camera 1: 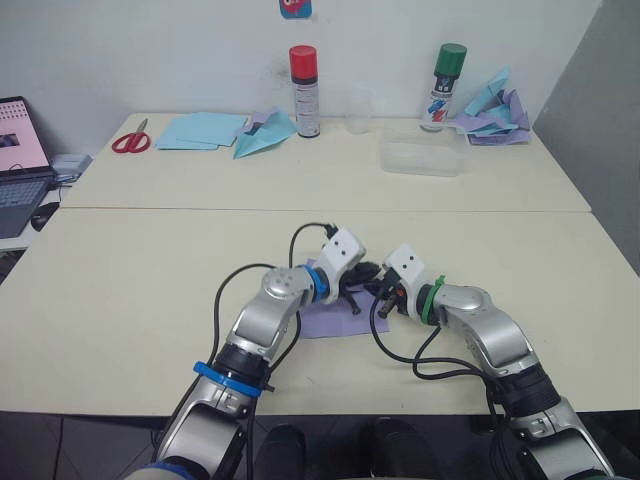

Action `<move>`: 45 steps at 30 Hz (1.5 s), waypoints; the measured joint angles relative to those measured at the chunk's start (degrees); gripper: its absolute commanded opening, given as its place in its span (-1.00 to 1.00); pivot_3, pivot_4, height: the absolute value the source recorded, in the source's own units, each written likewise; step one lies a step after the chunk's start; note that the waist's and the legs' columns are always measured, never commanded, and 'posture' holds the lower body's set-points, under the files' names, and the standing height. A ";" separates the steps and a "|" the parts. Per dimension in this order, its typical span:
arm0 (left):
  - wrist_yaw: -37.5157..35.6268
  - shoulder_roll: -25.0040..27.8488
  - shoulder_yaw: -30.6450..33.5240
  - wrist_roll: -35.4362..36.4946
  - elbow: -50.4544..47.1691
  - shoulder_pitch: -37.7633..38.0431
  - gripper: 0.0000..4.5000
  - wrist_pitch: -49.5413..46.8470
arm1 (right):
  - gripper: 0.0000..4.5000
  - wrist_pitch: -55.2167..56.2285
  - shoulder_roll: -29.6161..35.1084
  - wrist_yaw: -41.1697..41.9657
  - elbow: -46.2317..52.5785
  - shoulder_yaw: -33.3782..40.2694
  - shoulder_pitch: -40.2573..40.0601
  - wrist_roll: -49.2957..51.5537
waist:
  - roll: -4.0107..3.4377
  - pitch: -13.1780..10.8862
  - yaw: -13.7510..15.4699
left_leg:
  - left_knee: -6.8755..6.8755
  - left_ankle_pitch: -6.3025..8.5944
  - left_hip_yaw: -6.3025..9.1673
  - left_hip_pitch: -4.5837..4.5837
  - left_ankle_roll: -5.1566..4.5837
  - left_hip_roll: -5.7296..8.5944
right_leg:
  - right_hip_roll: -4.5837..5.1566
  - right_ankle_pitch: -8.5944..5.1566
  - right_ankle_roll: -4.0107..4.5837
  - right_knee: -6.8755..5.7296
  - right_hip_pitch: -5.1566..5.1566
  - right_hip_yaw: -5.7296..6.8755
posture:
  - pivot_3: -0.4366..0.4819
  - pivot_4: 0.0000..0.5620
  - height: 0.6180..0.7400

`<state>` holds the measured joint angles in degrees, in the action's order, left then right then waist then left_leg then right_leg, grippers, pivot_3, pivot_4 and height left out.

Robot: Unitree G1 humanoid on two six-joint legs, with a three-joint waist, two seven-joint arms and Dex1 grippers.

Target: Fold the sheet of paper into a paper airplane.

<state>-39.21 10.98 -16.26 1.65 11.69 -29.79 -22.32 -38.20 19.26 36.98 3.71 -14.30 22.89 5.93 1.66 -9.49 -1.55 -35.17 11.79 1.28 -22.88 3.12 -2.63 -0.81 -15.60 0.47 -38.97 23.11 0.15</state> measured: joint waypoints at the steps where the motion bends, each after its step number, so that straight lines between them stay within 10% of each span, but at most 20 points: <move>1: 0.56 0.07 -0.03 -0.55 0.85 0.00 -1.00 0.38 | -0.99 -0.05 0.00 -0.04 0.07 0.00 -0.01 0.00 | 0.00 0.00 0.00 | 0.00 0.00 -0.01 0.00 0.00 0.01 | 0.00 0.00 0.00 0.00 0.00 -0.02 | -0.05 -0.47 1.00; 21: 4.99 7.65 5.71 -2.25 10.82 -1.51 -1.00 10.85 | -0.99 -0.39 -1.08 -0.95 -0.59 -0.48 0.35 -0.07 | 0.03 0.21 -0.11 | 0.00 0.00 -0.06 0.11 0.00 -0.02 | 0.00 0.01 0.00 -0.02 -0.06 -0.06 | -0.05 -0.47 1.00; 31: 5.29 2.78 18.00 10.34 8.83 -5.78 -1.00 8.86 | -0.99 -0.35 -1.61 -0.75 -0.74 -0.63 0.46 -0.08 | 0.13 0.15 -0.29 | 0.00 0.00 -0.07 0.04 0.01 -0.03 | -0.02 0.02 -0.03 -0.01 -0.01 -0.07 | -0.05 -0.47 1.00; 45: -1.92 6.96 -0.39 1.44 -0.35 1.70 -1.00 2.33 | -0.99 1.14 -1.67 0.10 -2.66 -0.96 1.93 -0.18 | 0.12 0.15 -0.39 | 0.03 0.00 -0.34 0.17 0.01 -0.05 | -0.12 0.05 -0.07 -0.03 0.04 -0.51 | -0.05 -0.47 1.00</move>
<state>-41.14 17.94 -16.65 3.09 11.35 -28.10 -19.99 -37.06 17.59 37.09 1.04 -15.27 24.83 5.74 1.78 -9.35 -1.95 -35.14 11.78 0.95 -22.70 3.13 -2.67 -0.93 -15.55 0.40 -39.00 23.15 -0.36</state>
